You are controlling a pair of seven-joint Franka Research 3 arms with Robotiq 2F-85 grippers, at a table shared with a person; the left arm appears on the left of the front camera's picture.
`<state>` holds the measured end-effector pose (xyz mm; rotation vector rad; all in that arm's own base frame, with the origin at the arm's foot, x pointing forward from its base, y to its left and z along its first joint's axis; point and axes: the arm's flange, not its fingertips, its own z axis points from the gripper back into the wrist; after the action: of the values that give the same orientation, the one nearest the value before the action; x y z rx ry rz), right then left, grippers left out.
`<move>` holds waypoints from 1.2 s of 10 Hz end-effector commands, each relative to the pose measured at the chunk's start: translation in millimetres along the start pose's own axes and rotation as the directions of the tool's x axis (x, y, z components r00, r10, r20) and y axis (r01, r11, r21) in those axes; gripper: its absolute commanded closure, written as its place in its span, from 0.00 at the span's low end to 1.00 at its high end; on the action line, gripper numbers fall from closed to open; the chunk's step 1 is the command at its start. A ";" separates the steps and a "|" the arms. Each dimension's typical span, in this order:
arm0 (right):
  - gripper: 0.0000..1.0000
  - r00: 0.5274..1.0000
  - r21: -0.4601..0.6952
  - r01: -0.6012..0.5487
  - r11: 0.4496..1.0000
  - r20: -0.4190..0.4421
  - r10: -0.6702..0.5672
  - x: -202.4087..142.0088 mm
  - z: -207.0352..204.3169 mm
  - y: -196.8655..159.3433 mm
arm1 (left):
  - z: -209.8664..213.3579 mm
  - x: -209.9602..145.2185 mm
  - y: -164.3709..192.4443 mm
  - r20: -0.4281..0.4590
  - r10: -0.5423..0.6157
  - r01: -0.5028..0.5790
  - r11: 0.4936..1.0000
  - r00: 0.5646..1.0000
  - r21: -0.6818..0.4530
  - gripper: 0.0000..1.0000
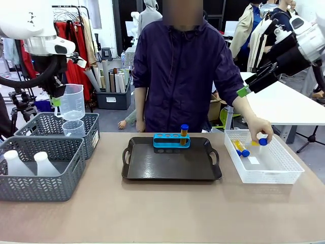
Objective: Prepare the laboratory tools.
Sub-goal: Pick up one Large Measuring Cup and place it on the Handle tray.
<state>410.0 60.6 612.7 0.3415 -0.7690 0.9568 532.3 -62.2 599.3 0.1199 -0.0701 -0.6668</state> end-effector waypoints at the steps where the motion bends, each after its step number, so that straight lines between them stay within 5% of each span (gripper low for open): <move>1: 0.00 1.000 0.011 -0.007 1.000 0.024 0.007 1.3 -0.7 -0.9 | 4.0 2.0 -17.2 0.000 -0.054 0.054 0.998 0.999 0.017 1.00; 6: 0.00 1.000 0.011 -0.007 1.000 0.024 0.007 1.3 -0.7 -0.9 | 45.5 71.0 -112.2 -0.030 -0.344 0.345 0.934 0.939 0.098 1.00; 12: 0.00 1.000 0.011 -0.007 1.000 0.024 0.007 1.3 -0.7 -0.9 | 11.9 165.3 -205.7 0.066 -0.624 0.620 0.782 0.779 0.067 1.00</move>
<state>409.8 61.2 613.1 0.3399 -0.7689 0.9580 523.2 -323.8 587.8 0.1510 -0.1336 -1.2809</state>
